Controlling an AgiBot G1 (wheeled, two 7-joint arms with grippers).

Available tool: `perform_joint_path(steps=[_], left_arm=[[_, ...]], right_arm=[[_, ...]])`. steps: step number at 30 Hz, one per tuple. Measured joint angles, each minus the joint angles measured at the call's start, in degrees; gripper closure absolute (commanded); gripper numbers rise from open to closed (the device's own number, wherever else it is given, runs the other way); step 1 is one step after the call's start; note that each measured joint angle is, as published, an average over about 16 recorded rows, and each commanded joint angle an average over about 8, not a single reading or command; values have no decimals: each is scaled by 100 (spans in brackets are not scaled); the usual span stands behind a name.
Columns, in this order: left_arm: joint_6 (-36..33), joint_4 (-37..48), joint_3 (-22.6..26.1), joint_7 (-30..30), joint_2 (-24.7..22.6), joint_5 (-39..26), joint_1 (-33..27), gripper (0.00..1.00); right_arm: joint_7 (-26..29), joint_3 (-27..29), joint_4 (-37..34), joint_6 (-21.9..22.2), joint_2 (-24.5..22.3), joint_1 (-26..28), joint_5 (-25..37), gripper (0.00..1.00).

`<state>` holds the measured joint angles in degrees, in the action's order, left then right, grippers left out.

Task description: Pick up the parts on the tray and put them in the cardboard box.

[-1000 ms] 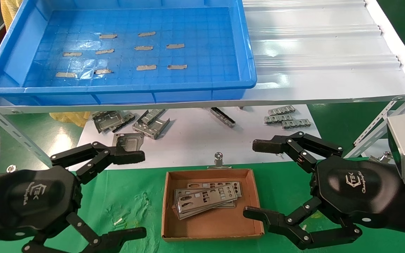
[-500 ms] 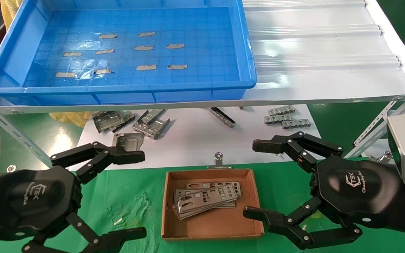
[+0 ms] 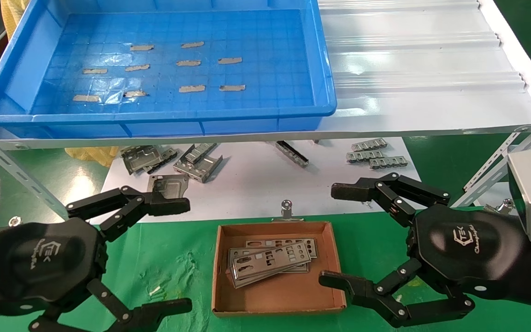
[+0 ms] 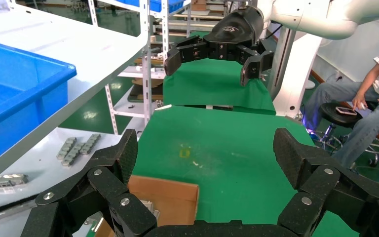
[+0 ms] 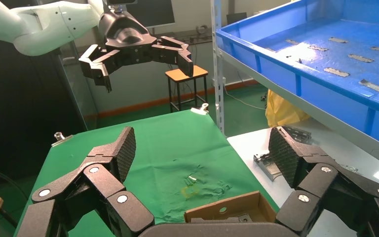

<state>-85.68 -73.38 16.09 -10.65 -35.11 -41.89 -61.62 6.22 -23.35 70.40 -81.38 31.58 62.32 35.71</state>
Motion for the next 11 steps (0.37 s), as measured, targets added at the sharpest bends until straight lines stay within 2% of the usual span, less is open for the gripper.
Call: perform_joint_path(steps=[11], left_arm=[[0,0,0,0,0,0,0,0]], right_arm=[[0,0,0,0,0,0,0,0]])
